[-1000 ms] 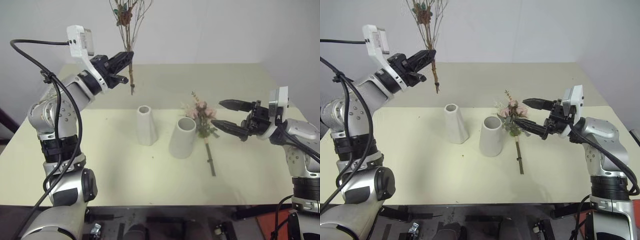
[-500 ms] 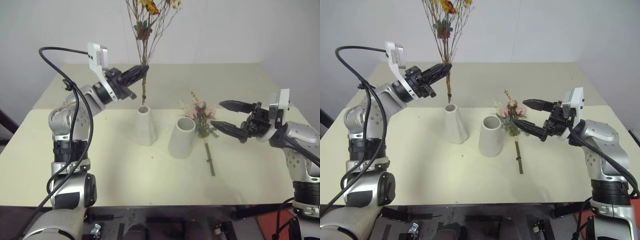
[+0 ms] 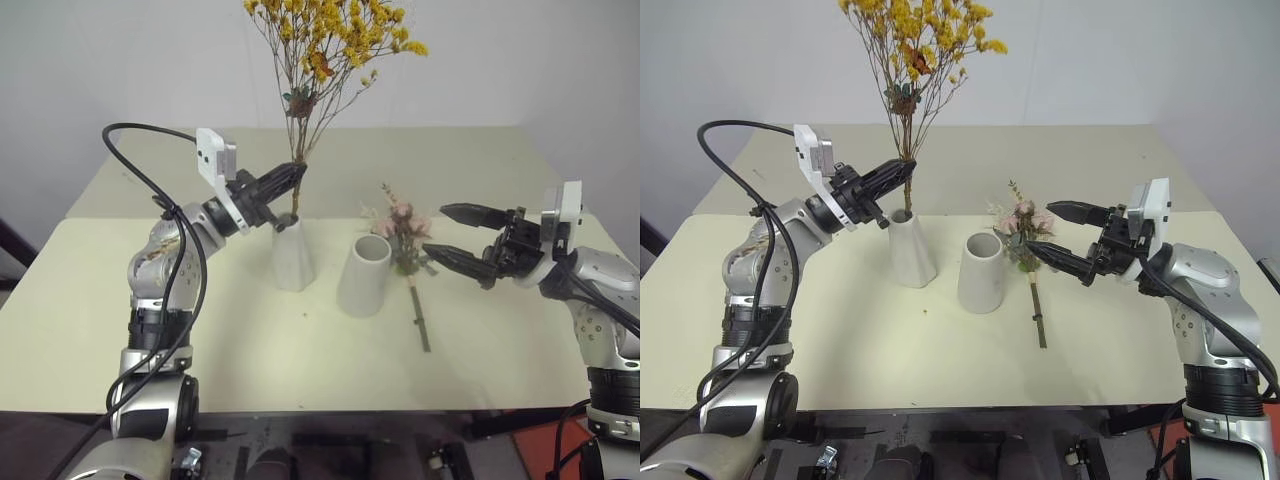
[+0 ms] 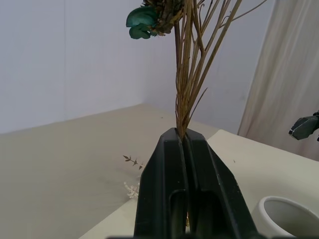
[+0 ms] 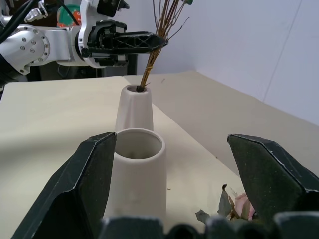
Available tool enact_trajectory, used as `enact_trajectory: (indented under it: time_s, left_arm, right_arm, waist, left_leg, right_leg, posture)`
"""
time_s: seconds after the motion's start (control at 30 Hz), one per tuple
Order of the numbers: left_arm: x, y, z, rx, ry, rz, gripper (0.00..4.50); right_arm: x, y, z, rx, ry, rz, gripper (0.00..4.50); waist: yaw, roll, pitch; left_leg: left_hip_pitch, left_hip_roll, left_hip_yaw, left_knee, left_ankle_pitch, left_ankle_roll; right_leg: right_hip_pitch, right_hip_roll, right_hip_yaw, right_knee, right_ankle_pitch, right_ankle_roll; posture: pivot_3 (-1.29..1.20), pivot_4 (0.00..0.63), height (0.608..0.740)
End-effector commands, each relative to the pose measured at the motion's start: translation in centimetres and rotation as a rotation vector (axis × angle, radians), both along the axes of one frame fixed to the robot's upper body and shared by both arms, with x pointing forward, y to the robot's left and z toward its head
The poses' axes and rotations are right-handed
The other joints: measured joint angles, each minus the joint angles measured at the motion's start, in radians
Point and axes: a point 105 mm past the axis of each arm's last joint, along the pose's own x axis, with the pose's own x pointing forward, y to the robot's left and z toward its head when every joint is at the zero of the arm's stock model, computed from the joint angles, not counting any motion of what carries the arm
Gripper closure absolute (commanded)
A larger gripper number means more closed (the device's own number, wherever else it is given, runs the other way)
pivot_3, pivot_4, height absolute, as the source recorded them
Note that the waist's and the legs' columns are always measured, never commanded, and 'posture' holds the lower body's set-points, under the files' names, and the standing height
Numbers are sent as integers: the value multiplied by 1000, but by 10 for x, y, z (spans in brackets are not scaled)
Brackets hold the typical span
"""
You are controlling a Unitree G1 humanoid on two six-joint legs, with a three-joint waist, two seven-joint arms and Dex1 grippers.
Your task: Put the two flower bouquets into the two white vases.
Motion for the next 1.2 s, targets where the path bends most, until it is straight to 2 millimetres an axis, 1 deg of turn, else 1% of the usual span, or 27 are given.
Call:
enact_trajectory:
  time_s: [0.03, 0.3, 0.53, 0.77, 1.0, 1.2]
  left_arm:
    - [-8, 1, 4, -6, -34, 0, 4473]
    - [-12, 6, -4, -17, -9, 28, 4473]
    - [-8, 11, 1, -27, -14, 58, 4473]
    - [-5, 13, 3, -31, -19, 73, 4473]
    - [-4, 14, 10, -39, -41, 70, 4473]
    - [-6, 13, 6, -26, -40, 66, 4473]
  right_arm:
    - [-6, -4, 14, 9, -56, -11, 294]
    - [-6, -4, 13, 11, -50, -9, 294]
    - [-4, -2, 12, 9, -49, -4, 294]
    - [-4, -2, 12, 11, -46, -5, 294]
    - [-5, -3, 11, 8, -42, -9, 294]
    - [-5, -3, 12, 4, -41, -8, 294]
  waist:
    - [0, 0, 0]
    - [0, 0, 0]
    - [-1, 0, 0]
    - [-1, 0, 0]
    - [0, 0, 0]
    - [0, 0, 0]
  left_leg:
    - [0, 0, 0, 0, 0, 0]
    - [2, 0, 0, 0, 0, 0]
    - [2, 0, 0, 0, 0, 0]
    - [2, 0, 0, 0, 0, 0]
    - [2, 0, 0, 0, 0, 0]
    - [1, 0, 0, 0, 0, 0]
  right_leg:
    - [0, 0, 0, 0, 0, 0]
    - [1, 0, 0, 0, 0, 0]
    - [1, 0, 0, 0, 0, 0]
    - [1, 0, 0, 0, 0, 0]
    - [1, 0, 0, 0, 0, 0]
    - [1, 0, 0, 0, 0, 0]
  posture:
    - [0, 150, 740]
    - [0, 150, 740]
    - [0, 150, 740]
    - [0, 150, 740]
    - [0, 150, 740]
    - [0, 150, 740]
